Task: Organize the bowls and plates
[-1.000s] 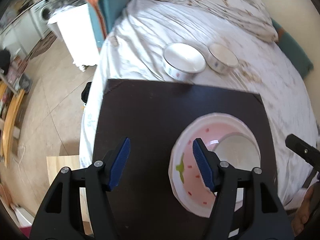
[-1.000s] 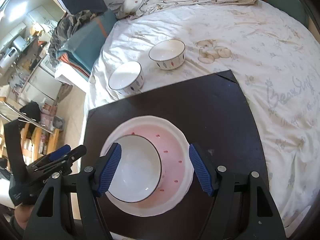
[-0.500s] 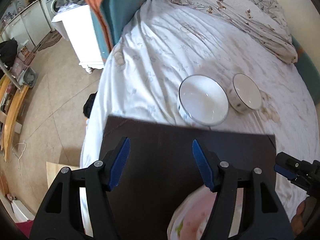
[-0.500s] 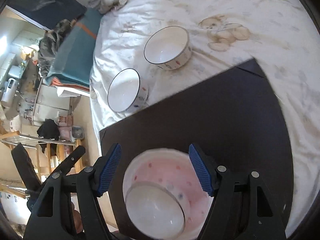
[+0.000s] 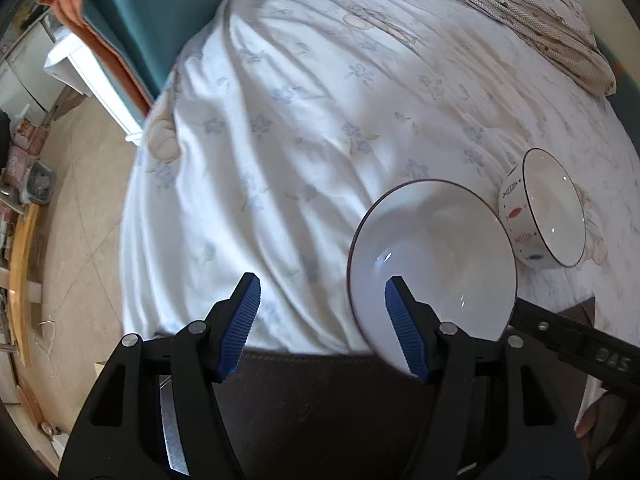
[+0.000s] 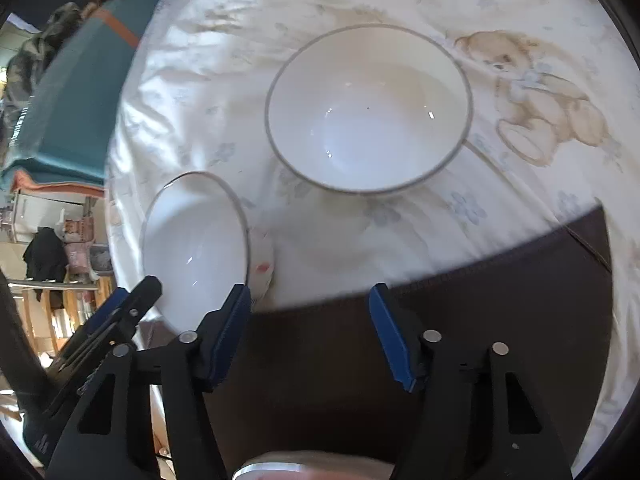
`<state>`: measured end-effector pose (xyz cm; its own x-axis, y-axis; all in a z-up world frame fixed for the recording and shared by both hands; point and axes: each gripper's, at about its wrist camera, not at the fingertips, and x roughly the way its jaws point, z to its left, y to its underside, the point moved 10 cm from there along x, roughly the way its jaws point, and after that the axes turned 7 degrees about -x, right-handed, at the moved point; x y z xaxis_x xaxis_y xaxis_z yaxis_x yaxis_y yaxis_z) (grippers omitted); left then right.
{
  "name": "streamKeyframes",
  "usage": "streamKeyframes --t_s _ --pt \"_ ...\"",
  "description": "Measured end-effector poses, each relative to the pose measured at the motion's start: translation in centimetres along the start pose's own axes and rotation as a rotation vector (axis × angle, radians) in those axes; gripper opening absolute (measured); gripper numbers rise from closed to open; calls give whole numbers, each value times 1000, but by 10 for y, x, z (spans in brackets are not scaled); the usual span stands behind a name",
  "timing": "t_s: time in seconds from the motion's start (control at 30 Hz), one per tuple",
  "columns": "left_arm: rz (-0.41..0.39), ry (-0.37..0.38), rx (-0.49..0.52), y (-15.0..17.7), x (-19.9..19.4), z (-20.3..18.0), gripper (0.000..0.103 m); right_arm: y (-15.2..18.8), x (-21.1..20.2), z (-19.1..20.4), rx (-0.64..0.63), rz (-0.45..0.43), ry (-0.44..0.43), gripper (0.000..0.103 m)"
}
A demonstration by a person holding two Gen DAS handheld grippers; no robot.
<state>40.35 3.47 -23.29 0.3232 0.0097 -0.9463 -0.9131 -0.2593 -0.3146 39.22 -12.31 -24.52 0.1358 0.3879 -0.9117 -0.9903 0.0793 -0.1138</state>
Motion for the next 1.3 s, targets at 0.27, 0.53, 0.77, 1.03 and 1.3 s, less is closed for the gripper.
streamKeyframes --t_s 0.27,0.53,0.77,1.03,1.3 --pt "78 19 1 1 34 -13 45 -13 23 -8 3 28 27 54" --pt "82 55 23 2 38 -21 14 -15 37 -5 -95 31 45 7" --pt "78 55 43 -2 32 -22 11 -15 36 12 -135 1 2 0" --pt "81 68 29 -1 35 -15 11 -30 -6 -6 64 -64 -202 7" --pt "73 67 41 3 35 -15 11 -29 -6 9 18 -58 -202 49"
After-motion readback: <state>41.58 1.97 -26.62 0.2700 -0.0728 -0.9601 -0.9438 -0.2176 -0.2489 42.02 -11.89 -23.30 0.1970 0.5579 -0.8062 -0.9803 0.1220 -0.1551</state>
